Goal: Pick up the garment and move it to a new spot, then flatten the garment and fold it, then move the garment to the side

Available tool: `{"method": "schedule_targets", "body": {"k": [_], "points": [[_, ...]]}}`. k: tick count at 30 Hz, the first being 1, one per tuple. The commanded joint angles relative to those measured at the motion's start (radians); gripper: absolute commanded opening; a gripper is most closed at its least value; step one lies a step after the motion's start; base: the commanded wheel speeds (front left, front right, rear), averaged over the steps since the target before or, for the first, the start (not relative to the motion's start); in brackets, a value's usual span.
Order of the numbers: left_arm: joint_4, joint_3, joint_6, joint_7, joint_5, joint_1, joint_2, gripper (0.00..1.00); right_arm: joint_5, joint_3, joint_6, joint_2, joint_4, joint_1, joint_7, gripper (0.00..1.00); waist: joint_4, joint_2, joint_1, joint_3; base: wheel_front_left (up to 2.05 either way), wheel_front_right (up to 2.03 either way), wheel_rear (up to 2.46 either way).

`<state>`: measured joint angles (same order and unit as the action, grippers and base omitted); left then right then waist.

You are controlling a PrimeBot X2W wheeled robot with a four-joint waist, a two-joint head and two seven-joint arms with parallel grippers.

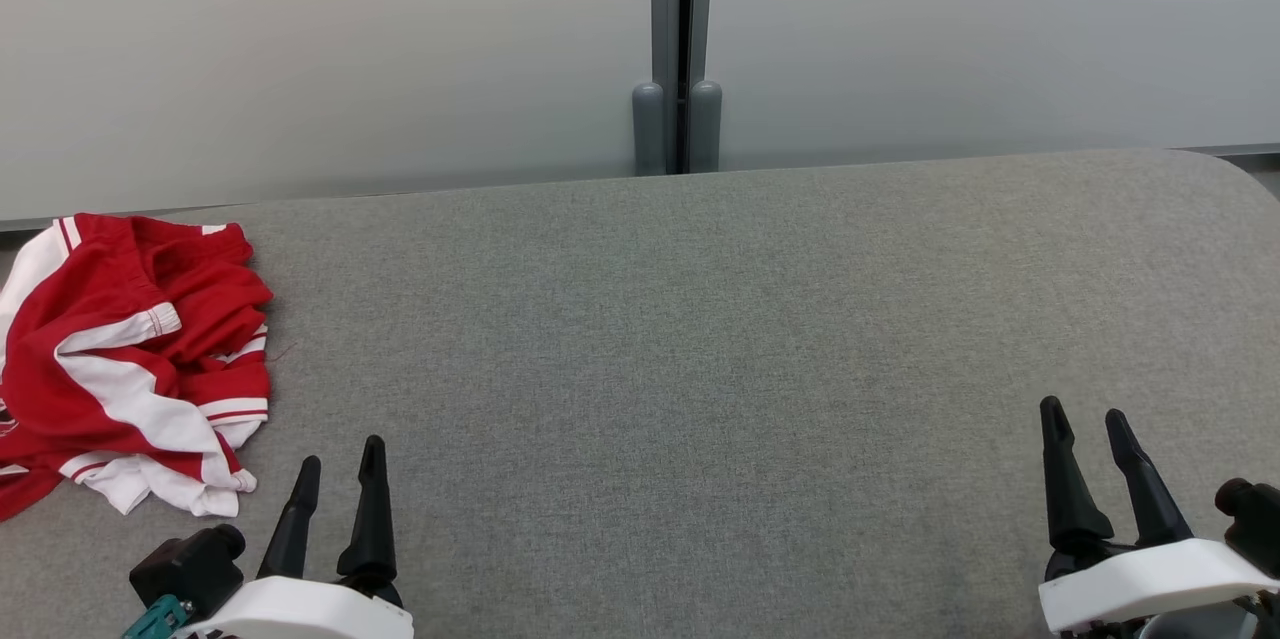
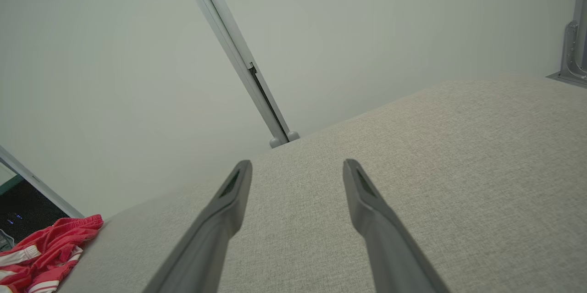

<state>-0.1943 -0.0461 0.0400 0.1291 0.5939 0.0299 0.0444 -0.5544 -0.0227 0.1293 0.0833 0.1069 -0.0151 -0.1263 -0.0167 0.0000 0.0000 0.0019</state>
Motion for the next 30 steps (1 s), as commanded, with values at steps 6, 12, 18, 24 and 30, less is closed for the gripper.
{"method": "schedule_targets", "body": {"k": [6,12,18,24,30], "points": [[0.025,0.002,-0.023,0.025,-0.106,0.015,0.008,1.00,0.090,-0.008,0.002,0.007,-0.018,-0.009,-0.029,1.00,-0.002,0.0000,0.0000,0.000,0.00,0.00,0.00],[0.031,-0.001,-0.034,0.041,-0.174,0.020,0.009,1.00,0.146,-0.015,0.002,0.004,-0.016,-0.015,-0.045,1.00,-0.004,0.0000,0.0000,0.000,0.00,0.00,0.00],[0.030,-0.001,-0.046,0.055,-0.235,0.036,0.011,1.00,0.200,-0.024,0.002,0.001,-0.011,-0.026,-0.058,1.00,-0.003,0.0000,0.0000,-0.002,0.00,0.00,0.00],[0.033,0.005,-0.052,0.068,-0.290,0.047,0.017,1.00,0.251,-0.031,0.002,0.002,-0.011,-0.036,-0.073,1.00,0.002,0.0000,0.0000,-0.003,0.00,0.00,0.00],[0.039,0.004,-0.059,0.081,-0.344,0.058,0.018,1.00,0.294,-0.030,0.002,0.000,-0.013,-0.041,-0.085,1.00,0.003,0.0000,0.0000,-0.003,0.00,0.00,0.00]]}}
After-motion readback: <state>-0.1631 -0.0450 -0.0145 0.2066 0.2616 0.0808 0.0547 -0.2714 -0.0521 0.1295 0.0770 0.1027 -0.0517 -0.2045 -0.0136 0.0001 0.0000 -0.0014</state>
